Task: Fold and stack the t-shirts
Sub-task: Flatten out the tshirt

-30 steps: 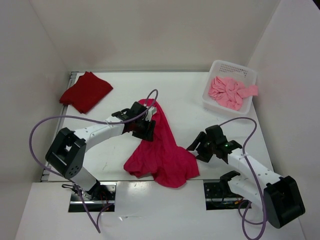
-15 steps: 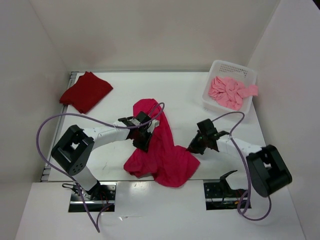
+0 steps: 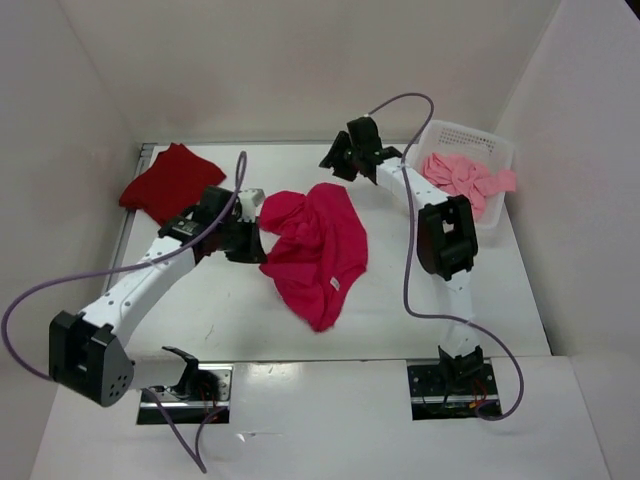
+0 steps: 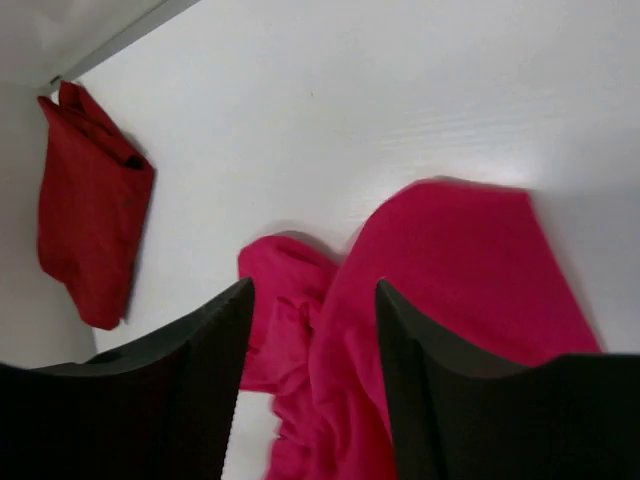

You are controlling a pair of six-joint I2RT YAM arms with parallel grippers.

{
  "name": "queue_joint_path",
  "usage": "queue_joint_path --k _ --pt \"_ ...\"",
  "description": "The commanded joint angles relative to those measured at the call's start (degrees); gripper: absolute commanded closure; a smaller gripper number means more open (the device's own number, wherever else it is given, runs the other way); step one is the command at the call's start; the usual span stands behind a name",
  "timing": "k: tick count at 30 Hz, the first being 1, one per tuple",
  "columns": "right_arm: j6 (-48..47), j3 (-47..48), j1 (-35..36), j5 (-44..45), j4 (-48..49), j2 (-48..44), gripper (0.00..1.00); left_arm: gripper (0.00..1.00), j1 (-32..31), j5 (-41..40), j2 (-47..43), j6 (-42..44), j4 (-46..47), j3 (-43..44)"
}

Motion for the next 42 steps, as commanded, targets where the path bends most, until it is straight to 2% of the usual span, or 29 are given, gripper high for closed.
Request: queue_joint_path --k 1,3,6,9,10,11,12,14,15,16,18,22,26,28,29,32,33,34,35,36,37,38,39,40,42 --pt "-6.23 9.11 -1.06 0.69 -8.99 0.75 0.41 1.0 3.05 5.74 -3.15 -0.09 -5.91 -1.11" --pt "-7.38 6.5 -1.06 1.21 -8.37 -2.41 0.36 0.98 3.05 9.25 -3.86 -1.14 -5.39 -3.05" --pt "-8.17 -5.43 -1.06 -0.45 -5.32 -11.89 0.36 0.94 3.05 11.19 -4.38 -2.38 -4.59 -6.65" --pt "-7.38 -31.2 0.0 -2.82 -0.14 -24.72 0.68 0.89 3.05 10.06 -5.26 -1.51 -7.48 -5.7" --pt "-6.68 -36.01 0.0 -4.74 0.67 -27.53 0.87 0.85 3.05 9.18 -5.26 -0.72 -8.45 -5.0" --pt "-5.98 -40.23 0.61 -4.76 0.68 -32.69 0.91 0.66 3.05 9.17 -5.26 0.42 -10.46 -4.29" --pt "-4.06 -48.28 0.61 -5.28 2.94 -35.09 0.91 0.52 3.05 9.17 -4.74 1.04 -10.48 -4.29" --pt "-2.11 -54.49 1.13 -7.13 5.33 -39.59 0.79 0.26 3.05 10.4 -4.74 1.05 -9.87 -4.29" --pt "-1.41 -57.99 1.66 -7.13 6.21 -39.6 0.7 0.11 3.05 6.92 -4.74 0.44 -9.26 -2.72" --pt "-0.79 -59.07 1.67 -7.66 6.74 -39.6 0.52 0.07 3.57 4.54 -4.04 -0.18 -8.29 -1.57" --pt "-0.78 -60.58 2.37 -8.97 9.01 -38.03 0.45 0.05 5.06 0.67 -2.81 -2.19 -6.28 0.8" --pt "-0.17 -61.1 2.37 -4.34 11.21 -35.13 0.32 0.06 10.67 -0.24 2.88 -7.55 4.95 2.48" --pt "1.76 -58.3 1.67 -2.4 12.46 -29.43 0.33 0.1 14.56 -0.5 10.36 -10.64 12.36 1.95" --pt "2.47 -56.89 1.06 -0.99 14.03 -26.7 0.47 0.11 15.18 -2.41 13.54 -11.16 14.82 2.48" --pt "2.47 -54.36 0.53 0.32 14.04 -24.94 0.62 0.13 16.05 -3.3 14.33 -11.17 15.53 2.48" --pt "0.98 -46.62 -1.67 0.95 14.04 -17.21 0.93 0.16 16.59 -4.8 17.05 -10.03 15.53 5.55" --pt "0.1 -43.99 -2.28 1.56 13.34 -13.62 0.97 0.17 16.59 -5.41 17.06 -10.03 15.53 6.17" --pt "-2.34 -37.0 -3.33 2.18 12.47 -11.76 0.99 0.18 16.59 -5.94 17.06 -10.03 15.53 6.69" --pt "-4.02 -32.93 -3.34 2.18 9.76 -9.83 0.99 0.18 16.59 -7.25 17.06 -9.33 15.53 7.74" --pt "-5.52 -28.63 -4.13 2.18 7.73 -7.72 0.94 0.18 16.59 -7.87 17.06 -8.8 16.06 8.28" --pt "-8.4 -19.88 -4.13 2.18 5.01 -3.87 0.89 0.18 16.59 -8.84 17.06 -7.75 16.06 8.28" --pt "-9.74 -16.14 -4.13 2.18 -0.67 -2.53 0.81 0.16 15.8 -10.5 17.76 -6.96 16.06 10.02" --pt "-10.79 -13.32 -4.13 1.66 -2.03 -2.51 0.59 0.16 15.79 -10.52 18.55 -6.08 15.54 10.74" --pt "-11.5 -13.9 -4.13 1.65 -2.04 -3.99 0.5 0.15 14.75 -11.39 19.08 -5.37 15.53 11.26" --pt "-12.21 -19.4 -4.13 1.04 -0.56 -11.16 0.4 0.15 12.47 -12.19 21.27 -3.27 15.01 12.58"
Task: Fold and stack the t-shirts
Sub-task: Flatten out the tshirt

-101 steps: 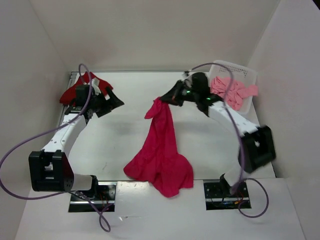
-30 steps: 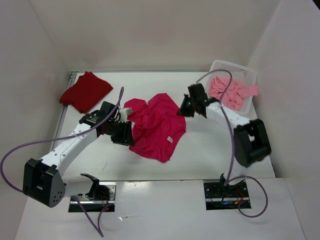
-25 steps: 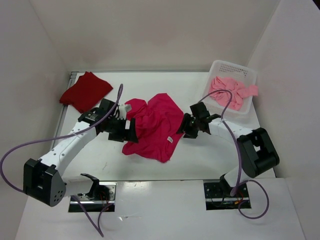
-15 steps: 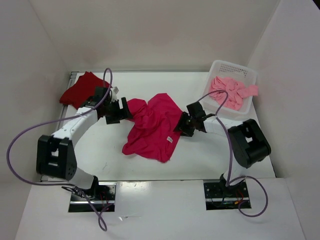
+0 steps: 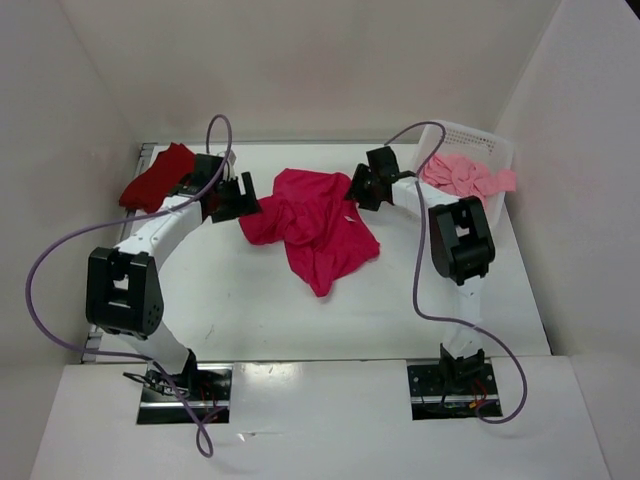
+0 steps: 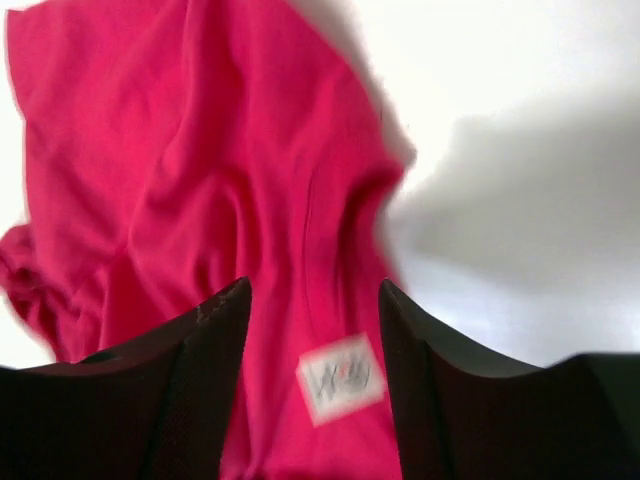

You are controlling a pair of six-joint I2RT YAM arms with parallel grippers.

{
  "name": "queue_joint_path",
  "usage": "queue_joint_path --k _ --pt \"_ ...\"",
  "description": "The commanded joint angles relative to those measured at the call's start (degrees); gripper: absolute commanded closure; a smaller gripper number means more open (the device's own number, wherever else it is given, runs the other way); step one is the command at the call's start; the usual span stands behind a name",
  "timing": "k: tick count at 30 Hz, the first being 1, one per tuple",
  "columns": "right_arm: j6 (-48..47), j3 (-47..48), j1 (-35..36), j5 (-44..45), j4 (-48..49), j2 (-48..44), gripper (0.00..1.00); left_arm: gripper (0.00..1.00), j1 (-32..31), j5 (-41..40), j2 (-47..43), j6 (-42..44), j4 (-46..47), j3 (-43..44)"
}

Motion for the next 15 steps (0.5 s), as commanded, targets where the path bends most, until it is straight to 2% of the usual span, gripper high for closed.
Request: queue_joint_path --k 1,4,5,6,7,9,12,14,15 --pt "-4.8 -3.85 0.06 1.17 -5.16 -10.85 0.4 0.15 -3.3 -1.61 3.31 4.37 1.17 3.27" --pt "-1.3 -15.35 0.06 1.79 -2.71 -21.72 0.38 0.18 -4.45 -1.6 7.26 5.08 2.04 4.51" --pt "-0.33 -21.56 0.06 1.79 -1.48 -24.12 0.42 0.19 -4.97 -0.73 9.27 5.08 2.66 5.12" --pt "0.46 -24.49 0.06 1.79 -0.78 -26.15 0.58 0.19 -4.98 -0.72 10.51 5.08 2.66 6.08" --pt "0.99 -27.13 0.06 1.79 -0.77 -29.65 0.66 0.19 -5.5 -0.72 12.7 5.08 2.14 8.18" --pt "2.31 -33.47 0.06 1.09 -0.24 -32.75 0.87 0.19 -6.11 -1.59 14.38 5.68 2.14 10.3" --pt "4.25 -39.8 0.06 1.08 0.28 -38.72 0.89 0.19 -6.74 -3.88 16.85 5.69 2.14 13.73" --pt "4.95 -42.7 0.06 0.03 0.29 -41.46 0.82 0.23 -7.35 -5.29 18.43 5.69 3.36 14.36" --pt "5.65 -43.41 0.06 -0.93 0.29 -41.99 0.76 0.26 -7.35 -6.6 19.74 5.17 3.37 16.1"
